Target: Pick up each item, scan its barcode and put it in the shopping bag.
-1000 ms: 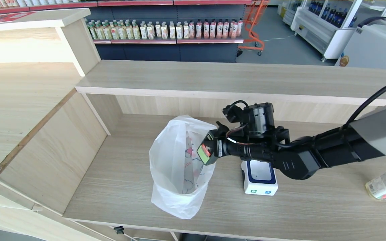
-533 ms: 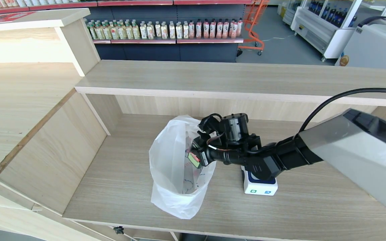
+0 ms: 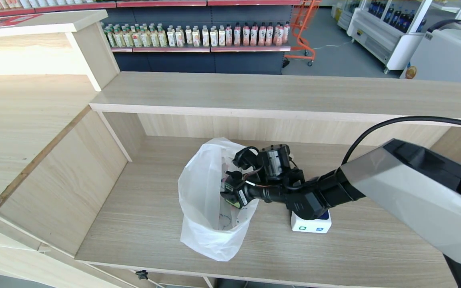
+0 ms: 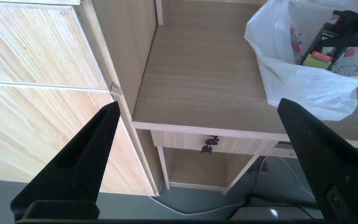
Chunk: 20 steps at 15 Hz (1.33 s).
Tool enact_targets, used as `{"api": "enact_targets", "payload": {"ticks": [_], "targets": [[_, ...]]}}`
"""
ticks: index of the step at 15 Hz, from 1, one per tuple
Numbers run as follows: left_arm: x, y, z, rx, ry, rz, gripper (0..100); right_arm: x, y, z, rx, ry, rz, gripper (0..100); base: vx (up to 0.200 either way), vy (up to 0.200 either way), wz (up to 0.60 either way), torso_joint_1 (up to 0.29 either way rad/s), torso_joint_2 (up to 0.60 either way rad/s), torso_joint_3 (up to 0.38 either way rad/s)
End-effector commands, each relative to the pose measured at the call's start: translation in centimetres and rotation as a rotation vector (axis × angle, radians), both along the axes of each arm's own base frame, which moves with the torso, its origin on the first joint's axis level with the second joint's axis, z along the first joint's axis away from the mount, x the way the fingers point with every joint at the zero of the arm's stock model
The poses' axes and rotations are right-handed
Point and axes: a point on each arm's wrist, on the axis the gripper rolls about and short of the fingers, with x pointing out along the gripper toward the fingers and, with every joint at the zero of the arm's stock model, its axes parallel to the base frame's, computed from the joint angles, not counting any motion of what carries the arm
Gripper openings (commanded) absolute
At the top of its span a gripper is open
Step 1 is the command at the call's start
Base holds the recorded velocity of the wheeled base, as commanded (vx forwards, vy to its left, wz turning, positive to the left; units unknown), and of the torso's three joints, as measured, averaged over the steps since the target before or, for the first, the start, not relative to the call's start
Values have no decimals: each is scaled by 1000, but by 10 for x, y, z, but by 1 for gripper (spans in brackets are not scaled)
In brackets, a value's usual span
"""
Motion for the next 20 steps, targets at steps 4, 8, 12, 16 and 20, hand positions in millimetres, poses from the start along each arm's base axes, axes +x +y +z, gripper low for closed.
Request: {"api": "enact_targets", "payload": {"ticks": [4, 8, 12, 16, 20], "targets": [[0, 0, 0, -1, 0, 0, 100, -13, -9, 46, 270, 173, -130, 100, 0, 0, 0, 0, 0, 0], [0, 0, 0, -1, 0, 0, 100, -57, -56, 91, 434, 301, -234, 100, 0, 0, 0, 0, 0, 0], [0, 0, 0, -1, 0, 0, 100, -135, -141, 139, 294, 217, -299, 100, 0, 0, 0, 0, 0, 0], [0, 0, 0, -1, 0, 2, 100, -194, -208, 147, 68, -11, -535, 100, 0, 0, 0, 0, 0, 0], [0, 0, 0, -1, 0, 0, 100, -204, -215, 149, 86, -29, -560, 100, 0, 0, 0, 0, 0, 0]]}}
